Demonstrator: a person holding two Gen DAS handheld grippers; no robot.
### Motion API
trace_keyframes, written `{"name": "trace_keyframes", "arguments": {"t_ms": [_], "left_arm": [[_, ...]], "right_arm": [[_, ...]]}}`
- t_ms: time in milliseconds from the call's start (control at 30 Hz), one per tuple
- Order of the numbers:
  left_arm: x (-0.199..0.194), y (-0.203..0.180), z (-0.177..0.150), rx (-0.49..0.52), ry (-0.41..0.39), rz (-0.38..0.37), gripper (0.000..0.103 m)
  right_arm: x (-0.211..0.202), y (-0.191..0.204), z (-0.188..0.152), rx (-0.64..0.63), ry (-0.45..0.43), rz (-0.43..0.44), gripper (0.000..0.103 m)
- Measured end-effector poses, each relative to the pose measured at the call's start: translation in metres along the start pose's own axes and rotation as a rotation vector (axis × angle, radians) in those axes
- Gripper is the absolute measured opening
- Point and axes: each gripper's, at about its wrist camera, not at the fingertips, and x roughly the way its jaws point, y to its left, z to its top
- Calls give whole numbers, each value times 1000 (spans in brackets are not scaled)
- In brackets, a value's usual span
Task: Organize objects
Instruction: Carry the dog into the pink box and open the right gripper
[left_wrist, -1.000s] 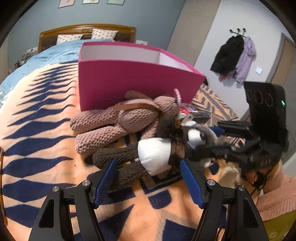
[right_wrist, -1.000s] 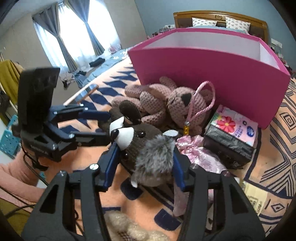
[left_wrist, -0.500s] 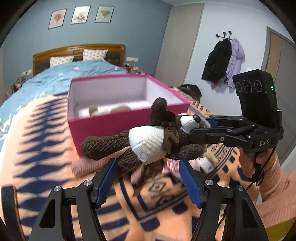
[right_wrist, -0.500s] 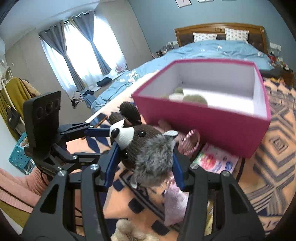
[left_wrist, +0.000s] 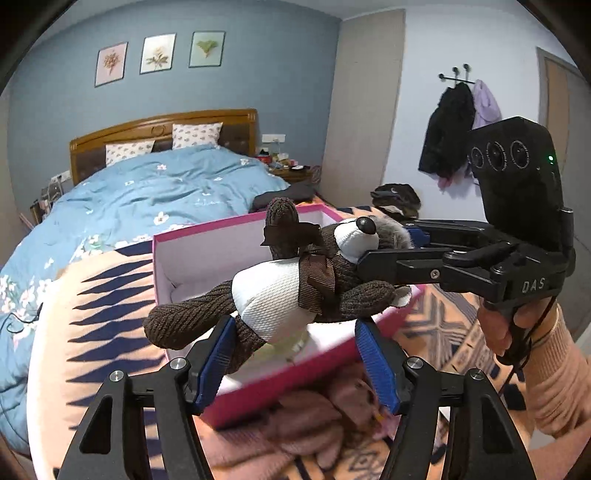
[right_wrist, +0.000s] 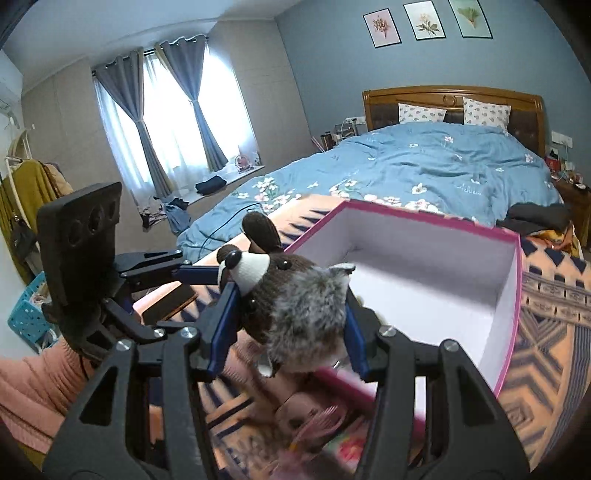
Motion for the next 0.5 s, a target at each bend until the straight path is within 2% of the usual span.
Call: {"name": "trace_keyframes", "arguments": {"t_ms": [200, 367, 500], "left_arm": [[39, 27, 12, -36, 70, 35, 68], [74, 46, 15, -62, 141, 75, 68], [87, 60, 13, -94, 168, 82, 68]], "right_arm": [[36, -31, 21, 22, 51, -4, 54], [69, -55, 22, 64, 119, -1, 55], [89, -59, 22, 61, 163, -29, 55]]}}
